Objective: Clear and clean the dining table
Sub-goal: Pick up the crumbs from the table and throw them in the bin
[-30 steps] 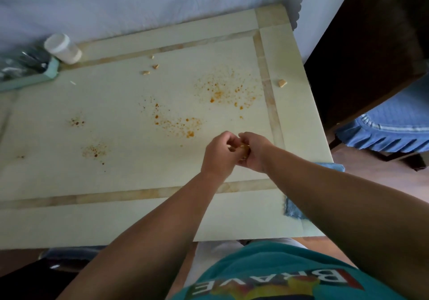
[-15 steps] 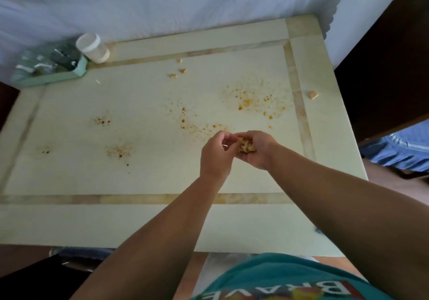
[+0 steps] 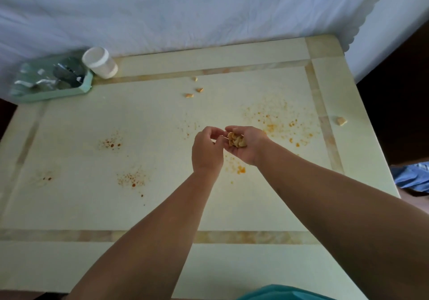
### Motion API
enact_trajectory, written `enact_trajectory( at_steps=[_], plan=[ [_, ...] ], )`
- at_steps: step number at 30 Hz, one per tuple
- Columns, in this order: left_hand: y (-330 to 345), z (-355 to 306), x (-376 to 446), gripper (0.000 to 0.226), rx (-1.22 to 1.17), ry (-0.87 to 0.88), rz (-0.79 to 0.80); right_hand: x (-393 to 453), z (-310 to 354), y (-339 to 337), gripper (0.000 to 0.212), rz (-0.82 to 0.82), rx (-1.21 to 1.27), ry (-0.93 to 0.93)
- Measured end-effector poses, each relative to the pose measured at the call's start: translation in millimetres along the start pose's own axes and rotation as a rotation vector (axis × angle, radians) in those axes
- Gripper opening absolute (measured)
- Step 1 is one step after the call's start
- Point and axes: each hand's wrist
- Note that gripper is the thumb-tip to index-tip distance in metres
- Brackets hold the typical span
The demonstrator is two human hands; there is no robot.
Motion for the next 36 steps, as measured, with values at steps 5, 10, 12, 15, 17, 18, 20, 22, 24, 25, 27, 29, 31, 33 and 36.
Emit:
enact_trajectory(
  at_steps=[5,10,12,15,17,18,20,22,24,25,27,29,31,33,36],
  plan=[
    [-11.8,2.4,50.0,0.008,-0.005,-0.003,-0.015,24.1,21.9,30.7,0.022,-0.022,0.005,-0.014],
    [-21.3,12.2,103.5,0.012,0.083,0.038,-0.033,54.7,37.7,50.3,0.023,-0.039,-0.002,-0.016],
    [-22.6,19.1,126.4,0.012,0.129,0.039,-0.045,68.9,41.9,55.4,0.023,-0.05,0.002,-0.013],
    [-23.7,29.9,156.4,0.015,0.188,0.03,-0.046,86.9,47.6,62.1,0.022,-0.07,0.012,0.0],
    [-23.2,34.2,173.2,0.019,0.231,0.037,-0.036,98.8,51.7,66.5,0.022,-0.077,0.026,0.006],
    [-22.9,35.7,181.0,0.022,0.254,0.044,-0.03,104.7,53.9,68.6,0.023,-0.078,0.031,0.006],
    [-21.9,37.2,195.9,0.025,0.301,0.063,-0.016,115.7,58.1,72.4,0.025,-0.072,0.038,0.003],
    [-19.5,38.5,211.1,0.029,0.352,0.079,0.004,127.3,61.9,75.4,0.026,-0.071,0.047,0.005],
    [-16.8,39.9,222.4,0.032,0.422,0.102,0.025,137.2,63.9,77.5,0.025,-0.075,0.055,0.006],
    [-15.3,40.9,226.8,0.034,0.458,0.113,0.039,141.9,64.6,78.0,0.025,-0.075,0.06,0.007],
    [-11.6,44.3,235.9,0.037,0.52,0.122,0.071,152.1,65.9,78.8,0.025,-0.074,0.07,0.011],
    [-8.8,47.9,241.9,0.039,0.574,0.129,0.091,160.9,67.1,79.1,0.023,-0.069,0.084,0.012],
    [-6.9,51.7,246.6,0.037,0.615,0.139,0.092,167.7,67.7,79.7,0.02,-0.059,0.1,0.012],
    [-4.5,55.1,249.8,0.034,0.647,0.157,0.076,172.8,68.0,79.8,0.018,-0.05,0.126,0.011],
    [-2.6,55.8,252.2,0.026,0.658,0.164,0.04,177.9,67.0,79.8,0.017,-0.033,0.146,0.007]
  ],
)
Point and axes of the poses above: each hand's wrist, its own x-axis towards the middle knuckle, its own y-axis out of the palm, z = x × y, and after that the axes turned 9 degrees about -x, right-handed
